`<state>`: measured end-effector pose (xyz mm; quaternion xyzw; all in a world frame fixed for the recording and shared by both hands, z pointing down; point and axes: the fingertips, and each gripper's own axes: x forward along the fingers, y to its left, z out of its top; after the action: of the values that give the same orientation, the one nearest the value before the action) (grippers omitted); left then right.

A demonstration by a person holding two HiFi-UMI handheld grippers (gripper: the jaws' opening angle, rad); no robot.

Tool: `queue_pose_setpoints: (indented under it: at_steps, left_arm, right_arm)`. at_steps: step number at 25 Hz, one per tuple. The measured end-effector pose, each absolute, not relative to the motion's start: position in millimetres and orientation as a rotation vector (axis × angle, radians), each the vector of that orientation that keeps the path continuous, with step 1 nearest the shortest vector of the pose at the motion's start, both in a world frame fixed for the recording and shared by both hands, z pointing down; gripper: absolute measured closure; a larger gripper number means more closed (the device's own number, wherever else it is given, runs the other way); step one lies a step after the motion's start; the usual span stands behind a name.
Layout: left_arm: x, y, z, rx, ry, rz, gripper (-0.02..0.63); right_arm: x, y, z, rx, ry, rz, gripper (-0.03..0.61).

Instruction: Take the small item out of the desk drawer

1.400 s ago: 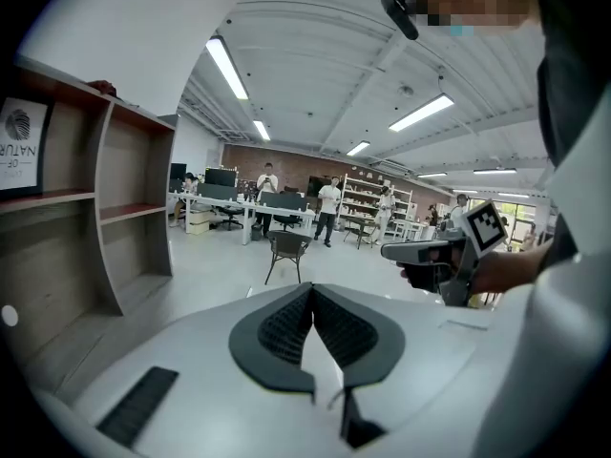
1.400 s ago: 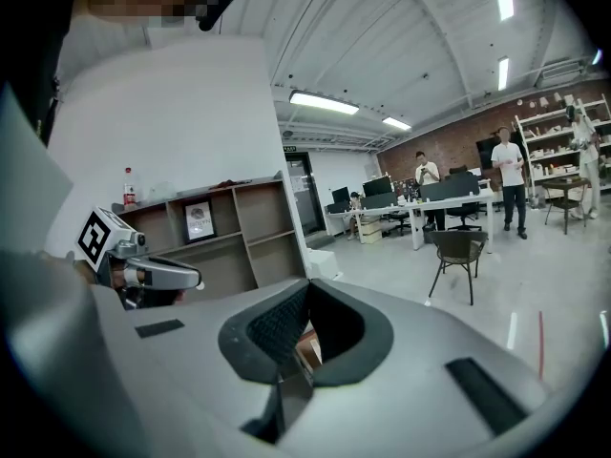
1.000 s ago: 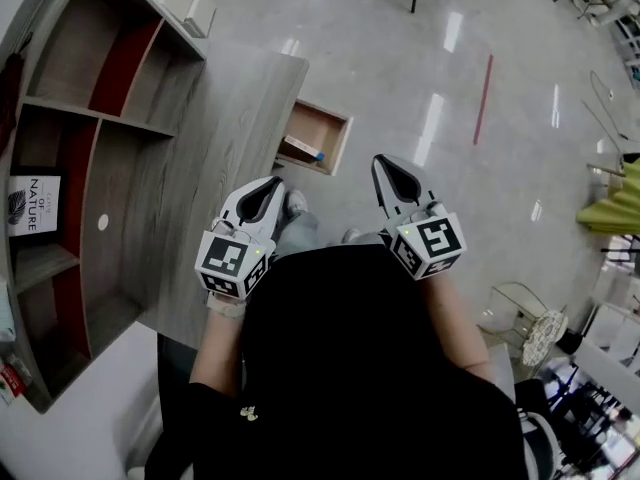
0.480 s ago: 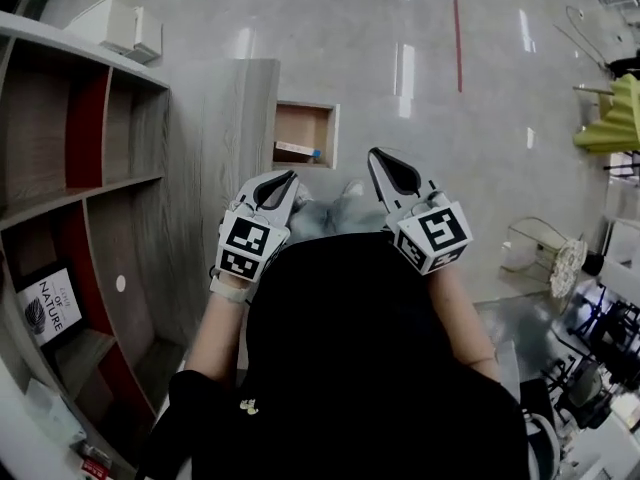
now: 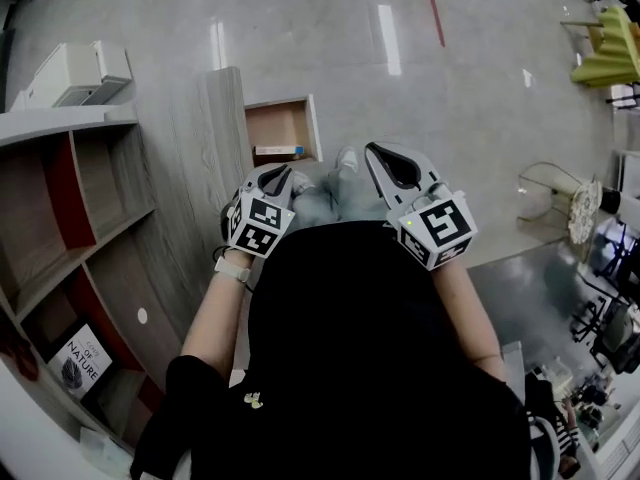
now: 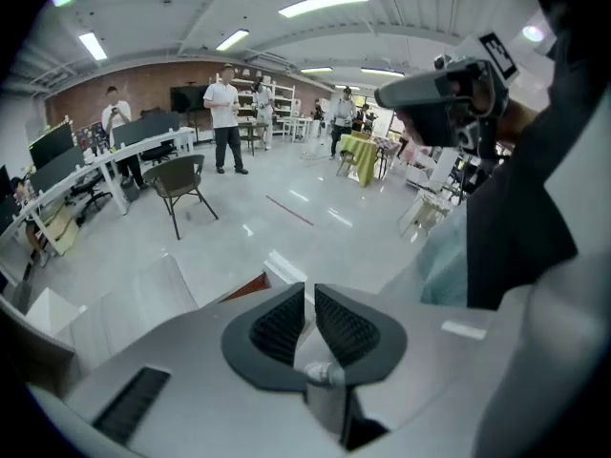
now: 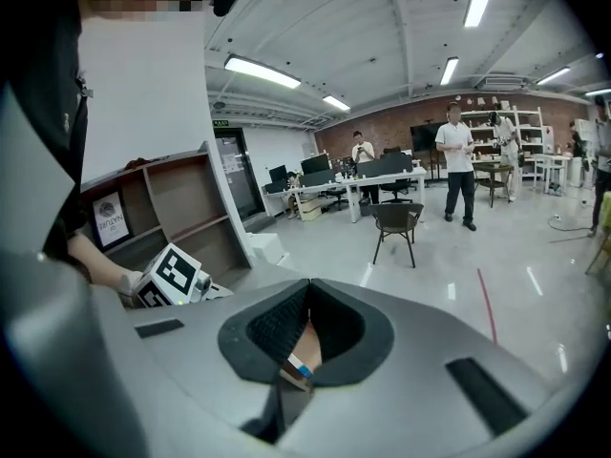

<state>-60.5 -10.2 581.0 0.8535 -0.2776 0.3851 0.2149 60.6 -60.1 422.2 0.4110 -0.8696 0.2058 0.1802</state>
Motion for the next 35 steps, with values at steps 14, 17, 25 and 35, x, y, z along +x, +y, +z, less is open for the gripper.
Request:
queue_pose_setpoints:
  at_steps: [14,17,25,35]
  left_arm:
    - [-37,-17,704,2.272,-0.474,1.543,0.479]
    - [-39,-16,729,2.264,-0.409,1.646,0.457]
    - [-52,-15,783,2.238,-0.284,1.861,0.431]
    - [-53,-26,817,2.198,-0.149,1.999,0.431]
  right_arm:
    - [132,-65,449,1.291,-2.347,0.676,0.581]
    - [143,-61,454,1.32,-2.312,0.695,0.581]
    - [163,-54,460,1.366,-2.24,0.698,0.581]
    - [170,-51,466,1.38,-2.187,0.691,0.581]
